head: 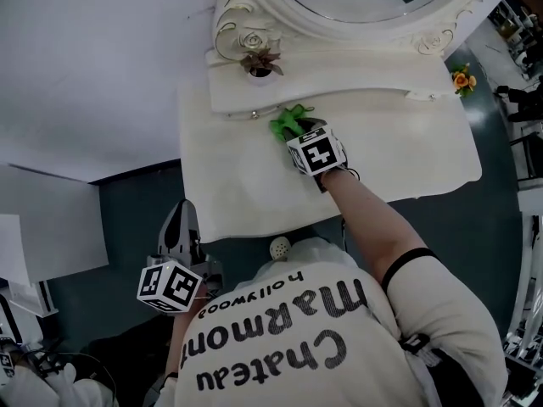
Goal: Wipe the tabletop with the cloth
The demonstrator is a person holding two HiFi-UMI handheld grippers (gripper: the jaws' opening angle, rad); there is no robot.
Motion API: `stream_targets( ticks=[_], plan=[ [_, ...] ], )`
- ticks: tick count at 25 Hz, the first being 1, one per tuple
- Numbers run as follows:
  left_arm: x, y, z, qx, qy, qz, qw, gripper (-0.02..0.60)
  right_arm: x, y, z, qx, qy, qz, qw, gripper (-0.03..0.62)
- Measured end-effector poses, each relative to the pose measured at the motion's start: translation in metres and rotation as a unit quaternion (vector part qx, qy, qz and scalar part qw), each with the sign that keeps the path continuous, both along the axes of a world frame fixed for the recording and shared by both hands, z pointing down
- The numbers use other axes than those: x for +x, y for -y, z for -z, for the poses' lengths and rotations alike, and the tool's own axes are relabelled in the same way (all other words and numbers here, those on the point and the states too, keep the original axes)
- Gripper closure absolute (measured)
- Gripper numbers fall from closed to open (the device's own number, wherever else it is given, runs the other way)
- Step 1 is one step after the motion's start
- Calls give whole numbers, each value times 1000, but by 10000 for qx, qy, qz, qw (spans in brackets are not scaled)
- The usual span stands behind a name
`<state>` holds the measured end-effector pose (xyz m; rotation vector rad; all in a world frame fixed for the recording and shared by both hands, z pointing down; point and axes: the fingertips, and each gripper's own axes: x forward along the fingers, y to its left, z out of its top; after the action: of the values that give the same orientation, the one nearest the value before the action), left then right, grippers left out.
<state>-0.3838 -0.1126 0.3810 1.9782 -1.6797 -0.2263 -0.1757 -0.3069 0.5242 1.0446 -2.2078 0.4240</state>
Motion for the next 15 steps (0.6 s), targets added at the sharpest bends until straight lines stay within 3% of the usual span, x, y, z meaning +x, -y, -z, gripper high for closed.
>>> stream_targets(
  ticks=[6,11,15],
  plan=[
    [11,7,2,74,-12,37,10000,574,-6,4,-2,-230,-341,352,9985,451],
    [37,12,5,65,-40,-18,10000,574,-4,4,2,-234,-300,435,9983,453],
    [50,14,11,74,-407,240,9989,574,6,0,-1,-289,-285,571,9975,454]
  ],
)
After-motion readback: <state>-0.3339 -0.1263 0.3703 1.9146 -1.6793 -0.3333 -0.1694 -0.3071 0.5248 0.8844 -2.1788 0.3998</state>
